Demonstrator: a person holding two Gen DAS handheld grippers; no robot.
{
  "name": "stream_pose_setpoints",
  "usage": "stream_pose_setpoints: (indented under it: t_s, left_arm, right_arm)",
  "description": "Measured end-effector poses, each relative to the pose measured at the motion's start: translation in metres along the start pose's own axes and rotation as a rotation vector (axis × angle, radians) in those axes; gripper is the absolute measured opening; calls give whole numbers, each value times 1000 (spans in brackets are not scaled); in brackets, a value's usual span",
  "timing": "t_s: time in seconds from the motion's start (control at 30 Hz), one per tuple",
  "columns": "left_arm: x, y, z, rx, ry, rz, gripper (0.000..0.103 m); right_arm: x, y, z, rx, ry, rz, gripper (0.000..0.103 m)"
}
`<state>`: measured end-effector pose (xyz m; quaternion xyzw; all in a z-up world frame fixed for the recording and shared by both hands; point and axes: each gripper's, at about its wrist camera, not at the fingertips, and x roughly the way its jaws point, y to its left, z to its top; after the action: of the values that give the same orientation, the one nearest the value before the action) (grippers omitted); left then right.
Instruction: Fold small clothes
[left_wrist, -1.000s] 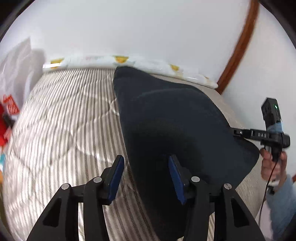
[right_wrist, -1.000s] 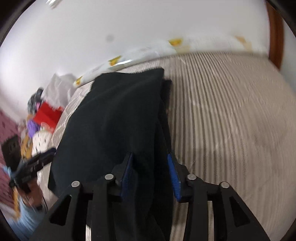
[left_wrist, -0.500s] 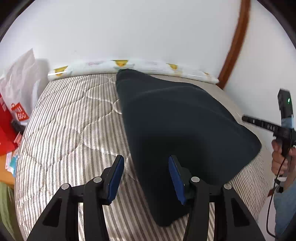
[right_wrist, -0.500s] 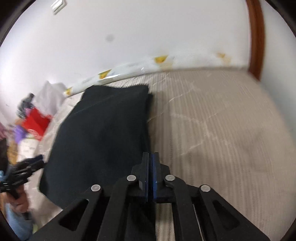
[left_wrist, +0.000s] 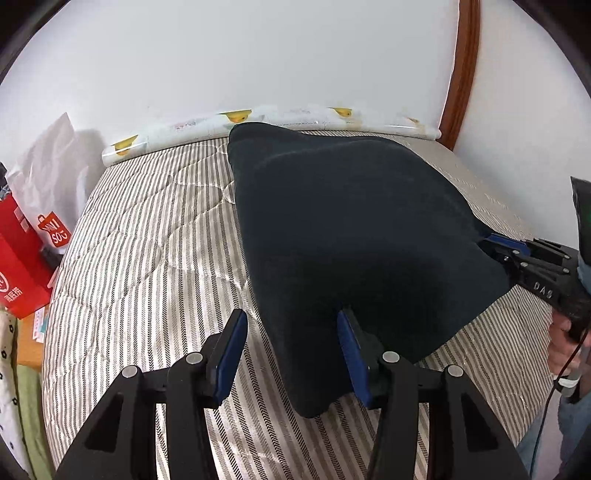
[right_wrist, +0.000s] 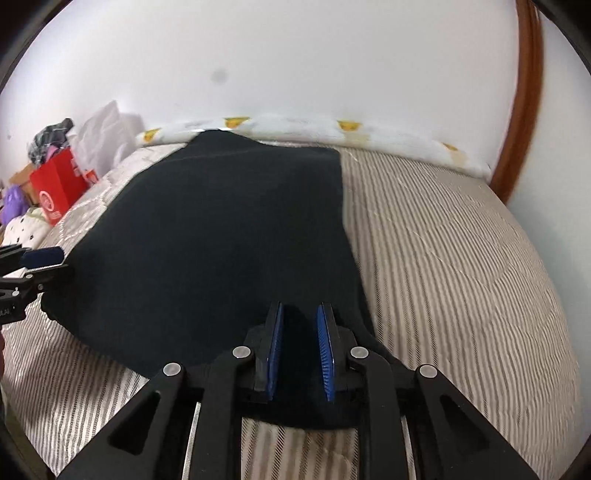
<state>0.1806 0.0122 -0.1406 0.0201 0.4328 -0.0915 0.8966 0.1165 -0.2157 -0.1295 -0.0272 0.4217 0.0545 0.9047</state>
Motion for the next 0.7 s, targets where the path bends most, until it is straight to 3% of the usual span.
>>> stream_pose_setpoints:
  t_s: [0.23, 0.37, 0.4, 0.5, 0.6, 0.7]
  left_arm:
    - [-1, 9, 9, -28, -28, -16, 48]
    - [5, 25, 31, -65, -45, -26, 48]
    - [9, 30, 38, -71, -44, -24, 48]
    - [20, 40, 57, -89, -47, -44, 48]
    - [43, 44, 75, -85, -23, -50, 48]
    - [72, 44, 88, -66, 8, -34, 49]
  right_arm:
    - [-13, 1, 18, 21, 1, 20, 21]
    - [-21, 0, 51, 2, -47, 11, 25]
    - [-20, -1, 62, -4, -53, 11, 29]
    - [-9, -9, 94, -19, -60, 16, 41]
    - [15, -17, 122, -10, -35, 14, 41]
    - [37, -10, 131, -24, 4, 84, 41]
